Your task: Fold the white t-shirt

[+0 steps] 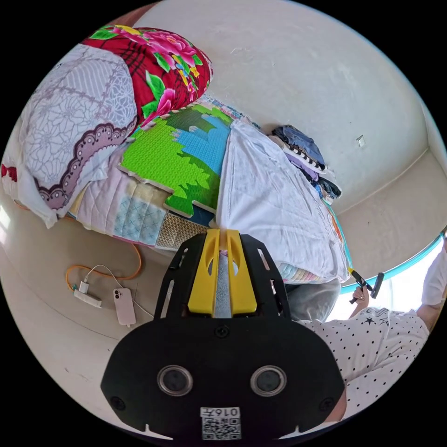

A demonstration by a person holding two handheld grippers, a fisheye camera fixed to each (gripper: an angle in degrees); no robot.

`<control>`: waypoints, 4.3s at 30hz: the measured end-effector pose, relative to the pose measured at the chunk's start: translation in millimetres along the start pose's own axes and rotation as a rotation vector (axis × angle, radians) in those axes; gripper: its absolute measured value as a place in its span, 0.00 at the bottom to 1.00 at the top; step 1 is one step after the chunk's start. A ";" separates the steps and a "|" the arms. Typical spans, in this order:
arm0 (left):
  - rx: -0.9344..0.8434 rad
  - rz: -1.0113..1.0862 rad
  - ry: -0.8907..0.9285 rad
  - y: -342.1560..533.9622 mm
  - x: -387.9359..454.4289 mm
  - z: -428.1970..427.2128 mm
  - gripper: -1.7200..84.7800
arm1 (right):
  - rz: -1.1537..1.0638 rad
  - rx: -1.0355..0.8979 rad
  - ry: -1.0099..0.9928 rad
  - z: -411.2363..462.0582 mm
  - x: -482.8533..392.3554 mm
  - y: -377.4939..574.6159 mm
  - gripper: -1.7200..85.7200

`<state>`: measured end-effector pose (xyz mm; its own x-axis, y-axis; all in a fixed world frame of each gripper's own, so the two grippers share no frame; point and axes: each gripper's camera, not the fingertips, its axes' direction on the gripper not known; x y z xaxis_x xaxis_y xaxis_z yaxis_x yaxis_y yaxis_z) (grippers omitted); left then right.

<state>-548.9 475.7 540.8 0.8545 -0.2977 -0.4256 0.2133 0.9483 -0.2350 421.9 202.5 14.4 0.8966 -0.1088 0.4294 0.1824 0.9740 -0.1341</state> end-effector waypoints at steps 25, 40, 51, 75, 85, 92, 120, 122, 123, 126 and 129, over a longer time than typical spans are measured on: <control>0.010 0.069 -0.030 21.6 14.8 -21.5 0.02 | -0.649 0.289 -0.341 149.7 -306.3 -346.6 0.10; -0.001 0.211 0.014 39.2 31.3 -52.4 0.02 | -0.942 -0.261 -0.029 540.2 -651.3 -665.0 0.13; -0.016 0.264 0.057 40.4 59.8 -81.5 0.02 | -0.968 -0.283 0.063 627.5 -710.6 -735.1 0.10; 0.129 0.552 0.231 -32.0 269.1 -204.0 0.01 | -0.873 -0.157 -0.041 573.4 -658.1 -851.5 0.02; -0.045 0.943 0.450 -122.6 513.0 -183.5 0.01 | -0.803 -0.080 0.043 465.7 -508.2 -857.2 0.02; -0.237 1.183 0.536 -135.4 721.2 -115.3 0.01 | -0.663 -0.065 0.144 388.7 -338.8 -837.1 0.02; -0.410 1.200 0.757 -117.4 1020.3 -77.4 0.02 | -0.309 -0.019 0.180 264.2 24.0 -689.5 0.03; -0.462 1.203 0.684 -98.9 1031.9 -55.7 0.02 | -0.284 -0.088 0.228 266.1 44.2 -669.6 0.03; -0.506 1.202 0.655 -86.2 1037.4 -41.2 0.02 | -0.276 -0.109 0.242 268.2 49.9 -663.4 0.03; -0.561 1.163 0.626 -60.5 1046.1 -20.1 0.04 | -0.252 -0.195 0.331 277.9 78.5 -626.9 0.04; -0.599 1.168 0.649 -43.2 1054.4 -24.6 0.11 | -0.233 -0.280 0.387 274.0 103.0 -587.6 0.07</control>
<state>331.3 118.1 80.7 0.0062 0.4419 -0.8971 -0.7989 0.5417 0.2613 296.4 -326.6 382.1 0.8932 -0.4328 0.1223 0.4478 0.8307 -0.3308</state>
